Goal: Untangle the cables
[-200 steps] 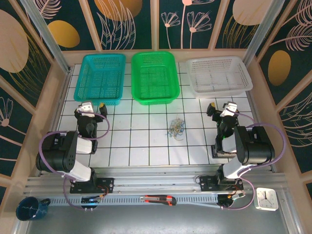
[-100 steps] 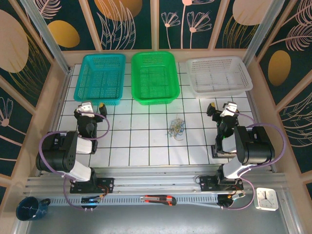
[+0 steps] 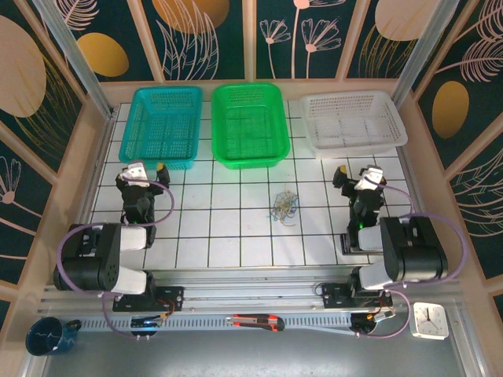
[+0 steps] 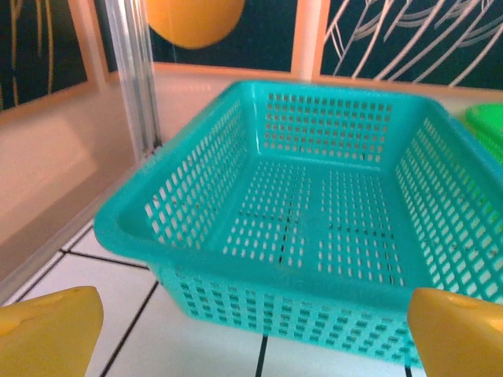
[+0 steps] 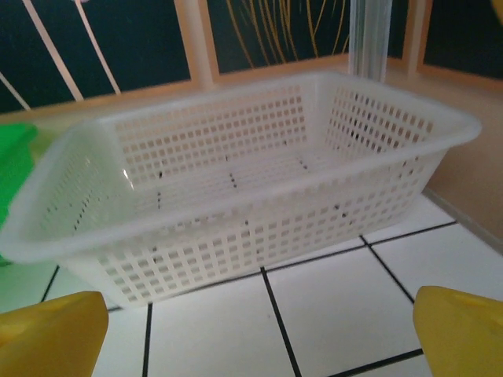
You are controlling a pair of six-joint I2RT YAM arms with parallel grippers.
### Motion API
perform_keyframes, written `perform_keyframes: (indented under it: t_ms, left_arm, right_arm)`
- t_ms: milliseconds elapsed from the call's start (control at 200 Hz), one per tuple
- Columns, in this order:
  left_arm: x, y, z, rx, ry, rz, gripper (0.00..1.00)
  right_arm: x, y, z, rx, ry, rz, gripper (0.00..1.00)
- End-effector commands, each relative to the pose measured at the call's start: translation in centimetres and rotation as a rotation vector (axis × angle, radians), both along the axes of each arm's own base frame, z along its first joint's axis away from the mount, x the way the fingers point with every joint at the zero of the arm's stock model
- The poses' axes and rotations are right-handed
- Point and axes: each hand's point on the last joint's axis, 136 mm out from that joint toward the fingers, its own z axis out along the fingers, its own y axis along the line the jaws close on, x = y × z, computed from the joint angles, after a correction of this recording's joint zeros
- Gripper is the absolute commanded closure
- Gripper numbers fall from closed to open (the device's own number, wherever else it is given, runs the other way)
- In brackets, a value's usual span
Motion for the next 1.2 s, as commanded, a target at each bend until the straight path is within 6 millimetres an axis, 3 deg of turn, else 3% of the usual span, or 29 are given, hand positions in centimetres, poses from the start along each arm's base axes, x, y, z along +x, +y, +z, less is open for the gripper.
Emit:
perform_keyframes:
  t_ms: [0, 245, 355, 460, 585, 786, 996, 1196]
  left_arm:
    - [0.2, 0.5, 1.6, -0.023, -0.009, 0.033, 0.01]
    - [0.2, -1.0, 6.7, -0.160, -0.068, -0.052, 0.01]
    - [-0.1, -2.4, 9.4, -0.278, -0.099, -0.130, 0.01]
    - [-0.4, -3.9, 10.9, -0.366, -0.078, -0.204, 0.01]
    - [-0.9, -6.0, 11.3, -0.467, -0.010, -0.300, 0.01]
    - [-2.5, -11.7, 9.6, -0.552, 0.112, -0.432, 0.01]
    - [-4.3, -16.4, 5.1, -0.635, 0.231, -0.472, 0.01]
    - [-4.8, -18.0, 1.4, -0.629, 0.343, -0.456, 0.01]
  right_arm:
    - [0.2, -1.2, 3.0, 0.001, -0.015, -0.078, 0.01]
    - [1.1, -3.0, 8.6, 0.362, 0.056, -0.190, 0.01]
    - [1.6, 0.2, 10.7, 0.412, 0.108, -0.013, 0.01]
    - [1.2, 3.8, 10.6, 0.443, 0.179, 0.167, 0.01]
    - [-0.1, 7.3, 8.2, 0.480, 0.297, 0.278, 0.01]
    - [-3.3, 12.5, 1.5, 0.536, 0.504, 0.355, 0.01]
    - [-6.0, 17.0, -4.6, 0.606, 0.654, 0.393, 0.01]
    - [-7.1, 22.4, -7.1, 0.594, 0.754, 0.474, 0.01]
